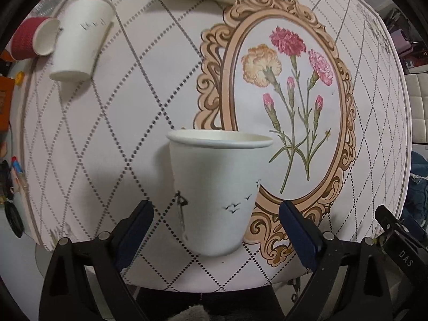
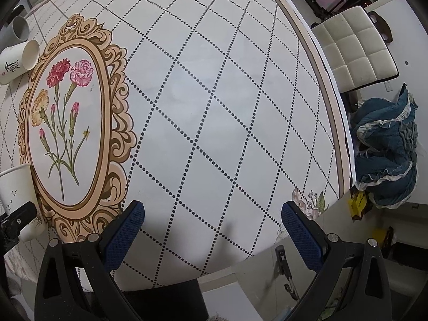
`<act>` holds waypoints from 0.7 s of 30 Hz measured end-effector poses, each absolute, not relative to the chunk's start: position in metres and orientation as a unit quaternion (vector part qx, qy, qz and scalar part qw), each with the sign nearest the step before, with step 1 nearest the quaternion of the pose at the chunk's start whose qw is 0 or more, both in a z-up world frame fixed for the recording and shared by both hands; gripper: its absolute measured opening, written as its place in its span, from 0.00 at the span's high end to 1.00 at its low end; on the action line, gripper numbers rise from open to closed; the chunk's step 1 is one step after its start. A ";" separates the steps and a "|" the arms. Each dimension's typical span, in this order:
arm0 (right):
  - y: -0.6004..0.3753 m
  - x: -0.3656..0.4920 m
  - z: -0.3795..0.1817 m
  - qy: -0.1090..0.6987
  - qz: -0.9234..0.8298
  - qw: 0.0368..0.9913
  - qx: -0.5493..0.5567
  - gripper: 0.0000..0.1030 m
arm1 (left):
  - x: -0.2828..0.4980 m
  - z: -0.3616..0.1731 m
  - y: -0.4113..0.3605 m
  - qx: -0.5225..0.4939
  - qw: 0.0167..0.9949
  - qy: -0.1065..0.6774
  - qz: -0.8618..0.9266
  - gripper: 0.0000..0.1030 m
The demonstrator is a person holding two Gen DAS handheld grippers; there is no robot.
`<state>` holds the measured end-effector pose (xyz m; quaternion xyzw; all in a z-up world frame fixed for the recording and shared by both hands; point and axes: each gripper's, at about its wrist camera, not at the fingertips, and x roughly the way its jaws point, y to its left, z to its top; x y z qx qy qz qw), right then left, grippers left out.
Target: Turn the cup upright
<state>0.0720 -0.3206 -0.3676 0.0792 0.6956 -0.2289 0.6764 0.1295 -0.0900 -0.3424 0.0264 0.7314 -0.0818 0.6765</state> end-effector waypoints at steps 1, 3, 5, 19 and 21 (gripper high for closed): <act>-0.321 0.071 -0.367 0.695 -0.229 0.677 0.080 0.00 | 0.129 -0.338 -0.090 0.030 0.681 0.728 -0.080 0.07; -0.319 0.068 -0.363 0.692 -0.230 0.680 0.081 0.00 | 0.127 -0.325 -0.090 0.043 0.695 0.713 -0.075 0.07; -0.319 0.067 -0.358 0.689 -0.231 0.682 0.084 0.00 | 0.124 -0.313 -0.092 0.056 0.708 0.700 -0.071 0.07; -0.292 0.061 -0.305 0.658 -0.215 0.716 0.091 0.00 | 0.107 -0.223 -0.044 0.051 0.774 0.629 -0.062 0.07; -0.277 0.066 -0.295 0.653 -0.197 0.725 0.092 0.00 | 0.105 -0.216 -0.031 0.049 0.782 0.619 -0.051 0.07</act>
